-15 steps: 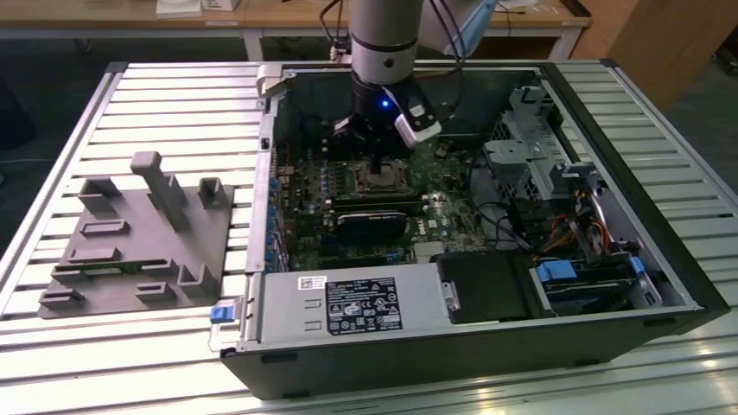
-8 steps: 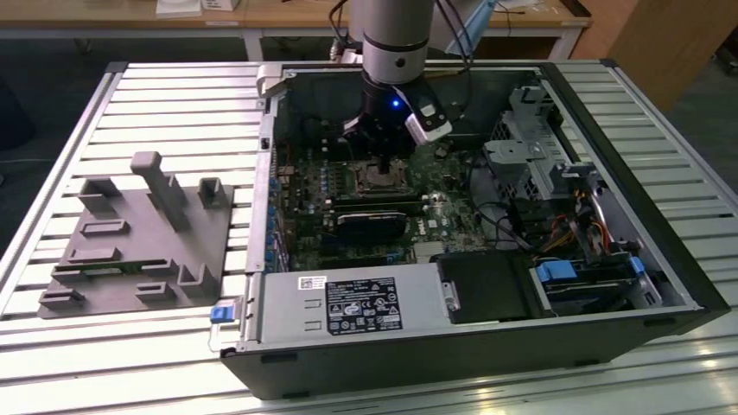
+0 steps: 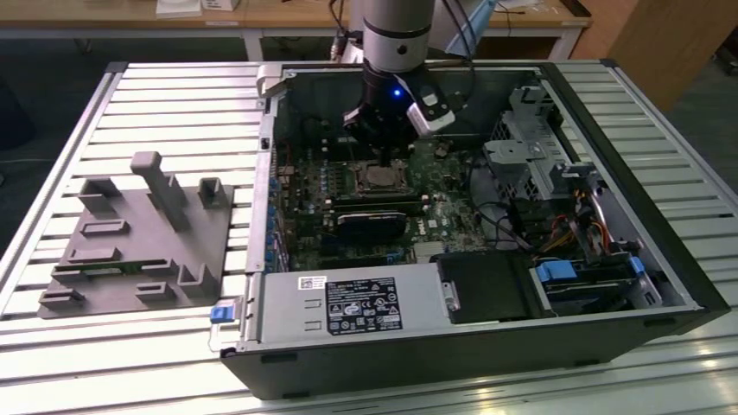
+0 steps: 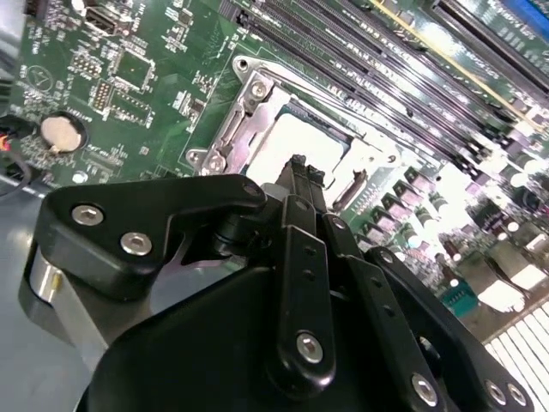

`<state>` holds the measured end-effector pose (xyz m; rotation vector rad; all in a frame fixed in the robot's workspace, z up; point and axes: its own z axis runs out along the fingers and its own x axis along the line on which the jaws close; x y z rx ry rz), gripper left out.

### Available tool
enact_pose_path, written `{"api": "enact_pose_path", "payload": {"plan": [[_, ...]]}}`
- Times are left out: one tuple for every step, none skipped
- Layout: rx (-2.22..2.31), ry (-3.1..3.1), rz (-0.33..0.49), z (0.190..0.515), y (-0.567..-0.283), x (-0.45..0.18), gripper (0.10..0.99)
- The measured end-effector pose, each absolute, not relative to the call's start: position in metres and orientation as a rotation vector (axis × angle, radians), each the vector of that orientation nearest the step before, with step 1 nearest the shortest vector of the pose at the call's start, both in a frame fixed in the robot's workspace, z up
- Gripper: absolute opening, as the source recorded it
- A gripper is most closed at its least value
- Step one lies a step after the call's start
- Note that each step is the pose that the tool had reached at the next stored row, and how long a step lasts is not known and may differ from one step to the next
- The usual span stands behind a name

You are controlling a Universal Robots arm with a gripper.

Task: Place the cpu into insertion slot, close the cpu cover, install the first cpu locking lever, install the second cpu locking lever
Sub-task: 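Close the cpu cover, then install the first cpu locking lever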

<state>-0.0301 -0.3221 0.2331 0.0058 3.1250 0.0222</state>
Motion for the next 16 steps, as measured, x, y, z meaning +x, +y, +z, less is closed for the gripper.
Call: {"api": "enact_pose_path", "payload": {"plan": [[0.006,3.125,0.022,0.2355,-0.3221,-0.0301,0.106],[0.006,3.125,0.022,0.2371,-0.3221,-0.0301,0.106],[0.006,3.125,0.022,0.2379,-0.3222,-0.0301,0.106],[0.006,3.125,0.022,0.238,-0.3221,-0.0301,0.106],[0.006,3.125,0.022,0.238,-0.3221,-0.03,0.106],[0.006,3.125,0.023,0.238,-0.3221,-0.0301,0.106],[0.006,3.125,0.023,0.238,-0.3221,-0.0301,0.106],[0.006,3.125,0.022,0.2382,-0.3222,-0.0301,0.106],[0.006,3.125,0.022,0.2384,-0.3221,-0.0301,0.106],[0.006,3.125,0.022,0.2384,-0.3221,-0.0301,0.106],[0.006,3.125,0.022,0.2384,-0.3221,-0.0301,0.106],[0.006,3.125,0.022,0.2384,-0.3221,-0.0301,0.106],[0.006,3.125,0.022,0.2384,-0.3221,-0.0301,0.106],[0.006,3.125,0.022,0.2384,-0.3221,-0.0301,0.106],[0.006,3.125,0.022,0.2384,-0.3221,-0.0302,0.106],[0.006,3.125,0.022,0.2385,-0.3221,-0.0304,0.106]]}}
